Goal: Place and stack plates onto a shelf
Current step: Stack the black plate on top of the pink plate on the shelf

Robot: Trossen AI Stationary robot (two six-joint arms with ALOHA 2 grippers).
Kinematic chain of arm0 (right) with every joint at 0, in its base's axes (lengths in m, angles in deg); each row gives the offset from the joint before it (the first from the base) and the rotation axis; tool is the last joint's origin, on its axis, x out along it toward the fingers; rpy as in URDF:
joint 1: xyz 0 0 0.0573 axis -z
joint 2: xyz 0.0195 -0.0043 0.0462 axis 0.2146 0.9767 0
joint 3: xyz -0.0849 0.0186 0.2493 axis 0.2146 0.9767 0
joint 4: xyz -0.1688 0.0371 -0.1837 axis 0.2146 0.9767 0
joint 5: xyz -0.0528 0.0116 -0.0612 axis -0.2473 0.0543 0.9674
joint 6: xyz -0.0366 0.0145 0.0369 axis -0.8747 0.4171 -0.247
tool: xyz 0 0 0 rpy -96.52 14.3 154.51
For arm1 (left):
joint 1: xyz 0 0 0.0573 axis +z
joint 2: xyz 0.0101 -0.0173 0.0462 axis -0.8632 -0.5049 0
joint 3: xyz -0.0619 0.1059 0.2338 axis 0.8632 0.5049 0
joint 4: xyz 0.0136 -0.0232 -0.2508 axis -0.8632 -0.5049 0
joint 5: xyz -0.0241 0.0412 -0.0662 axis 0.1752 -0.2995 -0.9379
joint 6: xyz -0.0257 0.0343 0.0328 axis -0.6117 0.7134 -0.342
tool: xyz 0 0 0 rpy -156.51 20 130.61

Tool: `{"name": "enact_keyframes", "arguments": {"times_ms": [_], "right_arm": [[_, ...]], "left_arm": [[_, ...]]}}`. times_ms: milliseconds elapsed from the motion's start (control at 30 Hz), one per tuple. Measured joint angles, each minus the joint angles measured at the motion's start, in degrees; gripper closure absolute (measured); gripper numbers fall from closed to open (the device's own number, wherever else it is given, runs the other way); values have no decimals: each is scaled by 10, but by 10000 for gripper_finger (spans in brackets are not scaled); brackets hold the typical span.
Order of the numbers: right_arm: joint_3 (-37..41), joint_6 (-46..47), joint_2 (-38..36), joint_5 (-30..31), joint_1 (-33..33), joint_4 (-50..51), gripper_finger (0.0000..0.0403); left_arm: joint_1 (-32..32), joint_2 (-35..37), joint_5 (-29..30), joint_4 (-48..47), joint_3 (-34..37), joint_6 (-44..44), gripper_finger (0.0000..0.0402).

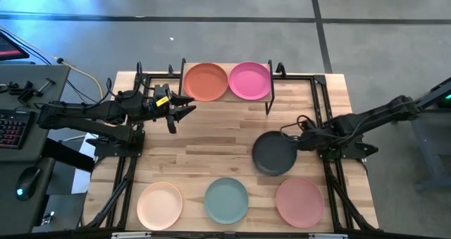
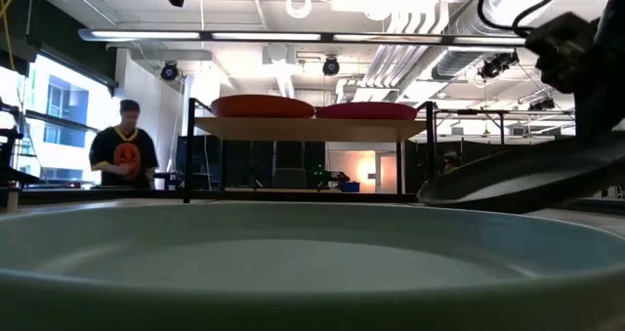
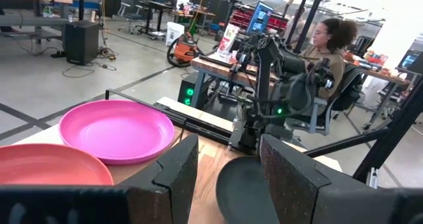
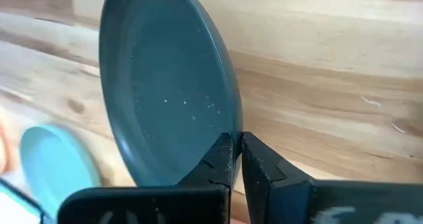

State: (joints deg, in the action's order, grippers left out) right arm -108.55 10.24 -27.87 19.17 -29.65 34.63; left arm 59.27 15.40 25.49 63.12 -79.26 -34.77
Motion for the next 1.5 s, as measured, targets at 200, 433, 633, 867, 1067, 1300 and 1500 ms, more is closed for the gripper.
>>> {"name": "enact_keyframes", "arguments": {"times_ms": [200, 433, 633, 867, 1067, 1300, 1500], "right_arm": [[-28, -27, -39, 17, 0, 12, 402], [-57, -122, -83, 20, 0, -24, 403], [-59, -191, -97, 28, 33, -168, 403], [-59, -270, -79, 24, 158, -306, 403], [-59, -333, -38, -41, 294, -433, 403], [-79, -368, 41, -132, 441, -499, 403], [-229, -481, 141, -163, 496, -401, 402]], "left_arm": [[0, 0, 0, 0, 0, 0, 248], [0, 0, 0, 0, 0, 0, 248], [0, 0, 0, 0, 0, -10, 248], [0, 0, 0, 0, 0, -11, 248], [0, 0, 0, 0, 0, -16, 248], [0, 0, 0, 0, 0, -23, 248], [0, 0, 0, 1, 0, -31, 248]]}}
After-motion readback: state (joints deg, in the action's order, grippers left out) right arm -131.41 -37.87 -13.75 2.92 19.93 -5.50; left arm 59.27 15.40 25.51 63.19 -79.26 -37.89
